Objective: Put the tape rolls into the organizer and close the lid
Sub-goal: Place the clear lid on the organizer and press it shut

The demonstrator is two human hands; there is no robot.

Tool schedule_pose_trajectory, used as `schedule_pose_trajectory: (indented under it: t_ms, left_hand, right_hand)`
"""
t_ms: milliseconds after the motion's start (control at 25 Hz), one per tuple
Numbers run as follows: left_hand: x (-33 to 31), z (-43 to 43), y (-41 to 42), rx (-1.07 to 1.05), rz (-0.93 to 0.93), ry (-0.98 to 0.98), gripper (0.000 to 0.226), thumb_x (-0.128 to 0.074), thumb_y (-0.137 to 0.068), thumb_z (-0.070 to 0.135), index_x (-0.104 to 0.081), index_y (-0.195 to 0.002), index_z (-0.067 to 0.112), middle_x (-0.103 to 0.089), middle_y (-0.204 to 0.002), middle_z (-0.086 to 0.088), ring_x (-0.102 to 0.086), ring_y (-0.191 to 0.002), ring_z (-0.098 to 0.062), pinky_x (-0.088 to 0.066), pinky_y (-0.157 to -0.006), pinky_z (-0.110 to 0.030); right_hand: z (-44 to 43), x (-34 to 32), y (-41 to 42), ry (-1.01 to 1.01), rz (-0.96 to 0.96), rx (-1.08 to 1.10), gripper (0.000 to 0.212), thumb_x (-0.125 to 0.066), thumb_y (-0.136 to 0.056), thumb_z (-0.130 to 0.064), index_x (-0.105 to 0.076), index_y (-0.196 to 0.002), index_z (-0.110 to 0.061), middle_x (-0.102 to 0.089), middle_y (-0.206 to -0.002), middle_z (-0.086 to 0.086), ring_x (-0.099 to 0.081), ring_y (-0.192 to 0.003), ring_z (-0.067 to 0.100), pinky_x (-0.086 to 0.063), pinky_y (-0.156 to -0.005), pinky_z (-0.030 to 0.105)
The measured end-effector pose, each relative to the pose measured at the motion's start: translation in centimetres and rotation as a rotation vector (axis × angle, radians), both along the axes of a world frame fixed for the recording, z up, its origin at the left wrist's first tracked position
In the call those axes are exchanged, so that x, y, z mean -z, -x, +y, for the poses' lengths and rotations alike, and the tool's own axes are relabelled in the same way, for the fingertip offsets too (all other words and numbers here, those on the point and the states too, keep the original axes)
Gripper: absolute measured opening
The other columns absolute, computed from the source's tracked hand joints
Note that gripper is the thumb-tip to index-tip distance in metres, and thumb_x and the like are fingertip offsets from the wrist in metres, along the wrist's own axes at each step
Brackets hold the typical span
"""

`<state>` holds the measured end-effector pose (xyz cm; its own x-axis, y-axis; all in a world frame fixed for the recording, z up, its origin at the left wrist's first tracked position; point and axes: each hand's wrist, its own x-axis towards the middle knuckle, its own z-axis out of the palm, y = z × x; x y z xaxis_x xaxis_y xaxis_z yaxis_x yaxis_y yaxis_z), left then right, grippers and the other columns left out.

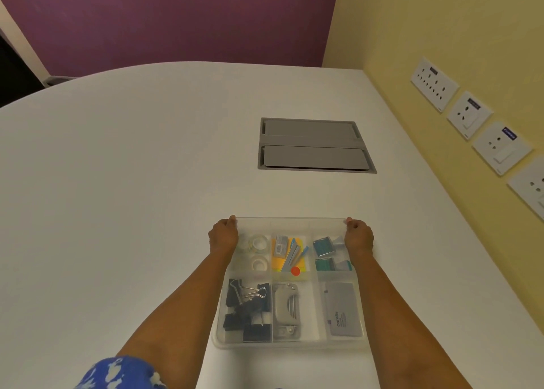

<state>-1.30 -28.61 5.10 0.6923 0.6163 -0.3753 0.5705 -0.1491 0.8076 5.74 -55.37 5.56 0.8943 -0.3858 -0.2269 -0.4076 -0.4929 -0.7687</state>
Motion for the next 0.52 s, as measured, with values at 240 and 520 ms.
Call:
schedule_pose_trajectory:
  t_ms: [240, 520]
  left_hand:
    - [-0.3, -0.9, 2.1, 0.16, -0.009, -0.17, 0.04, -0.03, -0.103, 0.025, -0.038, -0.139, 0.009, -0.049, -0.14, -0.017, -0.048, -0.127, -0.037, -0.04, -0.106, -0.046]
    - [0.0, -1.8, 6.6, 0.174, 0.039, -0.171, 0.041, -0.027, -0.103, 0.031, -0.04, -0.136, 0.009, -0.054, -0.134, -0.018, -0.055, -0.118, -0.038, -0.046, -0.099, -0.048]
  right_hand:
    - [-0.6, -0.9, 2.0, 0.047, -0.054, -0.178, 0.041, -0.045, -0.1, -0.023, -0.044, -0.138, -0.006, -0.049, -0.141, 0.018, -0.048, -0.127, 0.036, -0.041, -0.107, 0.042]
    - [-2.3, -0.4, 6.6, 0.077, 0.01, -0.206, 0.041, -0.037, -0.102, -0.025, -0.044, -0.136, -0.003, -0.054, -0.136, 0.02, -0.052, -0.123, 0.038, -0.044, -0.102, 0.044]
